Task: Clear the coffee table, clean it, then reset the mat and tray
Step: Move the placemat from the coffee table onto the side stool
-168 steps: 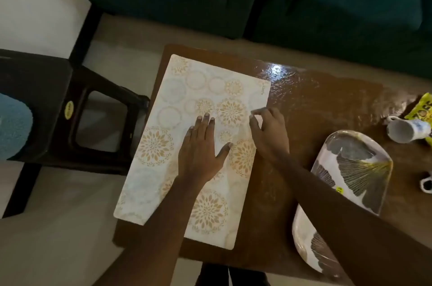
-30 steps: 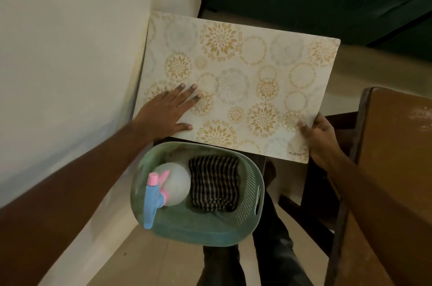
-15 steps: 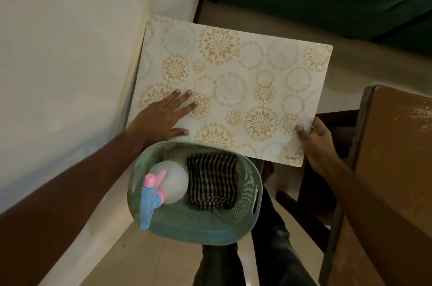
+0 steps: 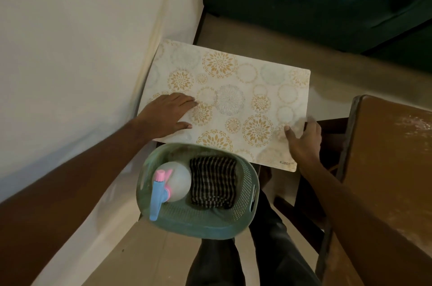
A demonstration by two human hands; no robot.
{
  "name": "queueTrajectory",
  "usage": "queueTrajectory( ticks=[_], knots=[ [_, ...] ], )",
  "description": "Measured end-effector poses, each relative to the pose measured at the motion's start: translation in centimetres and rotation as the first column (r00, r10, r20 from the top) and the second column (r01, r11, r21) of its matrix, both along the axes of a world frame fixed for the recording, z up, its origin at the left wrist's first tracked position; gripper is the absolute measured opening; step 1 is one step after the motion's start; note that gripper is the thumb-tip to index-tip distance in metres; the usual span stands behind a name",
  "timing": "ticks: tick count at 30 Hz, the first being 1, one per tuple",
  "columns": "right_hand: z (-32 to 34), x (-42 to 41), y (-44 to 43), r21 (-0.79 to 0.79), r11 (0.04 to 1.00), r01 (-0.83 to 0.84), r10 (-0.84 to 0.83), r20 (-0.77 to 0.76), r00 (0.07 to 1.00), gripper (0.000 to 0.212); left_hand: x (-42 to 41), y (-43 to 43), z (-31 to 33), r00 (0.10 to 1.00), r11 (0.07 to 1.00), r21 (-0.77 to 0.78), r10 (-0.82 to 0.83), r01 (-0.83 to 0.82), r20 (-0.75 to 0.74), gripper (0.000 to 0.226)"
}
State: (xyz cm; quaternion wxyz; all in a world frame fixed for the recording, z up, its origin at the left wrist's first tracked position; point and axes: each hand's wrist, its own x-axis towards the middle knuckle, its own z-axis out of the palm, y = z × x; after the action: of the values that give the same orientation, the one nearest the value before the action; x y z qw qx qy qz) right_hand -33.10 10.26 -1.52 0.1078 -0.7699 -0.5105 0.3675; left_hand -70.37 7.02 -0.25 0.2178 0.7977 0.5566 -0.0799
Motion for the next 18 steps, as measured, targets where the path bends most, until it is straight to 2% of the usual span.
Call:
queueTrajectory(
  ticks=[5,11,18],
  knots=[
    [4.4,-2.9,-0.7,0.076,0.978,-0.195,0.195,0.004,0.981,0.062,2.4,1.5,4.2,0.992,0.993,-0.015,0.122,-0.121,0.043,0.061],
    [10.0,-5.3,-1.5,0.165,0.918,-0.361,0.359,0.041,0.933,0.058,6.9,0.8,10.0,0.964,0.973,0.055,0.215,-0.225,0.154,0.057],
    [16.7,-4.9,-3.7,0.192,0.899,-0.395,0.391,0.06,0.919,0.052,13.5,-3.0,16.5,0.905,0.923,0.059,0.358,-0.38,0.229,0.055]
  ],
)
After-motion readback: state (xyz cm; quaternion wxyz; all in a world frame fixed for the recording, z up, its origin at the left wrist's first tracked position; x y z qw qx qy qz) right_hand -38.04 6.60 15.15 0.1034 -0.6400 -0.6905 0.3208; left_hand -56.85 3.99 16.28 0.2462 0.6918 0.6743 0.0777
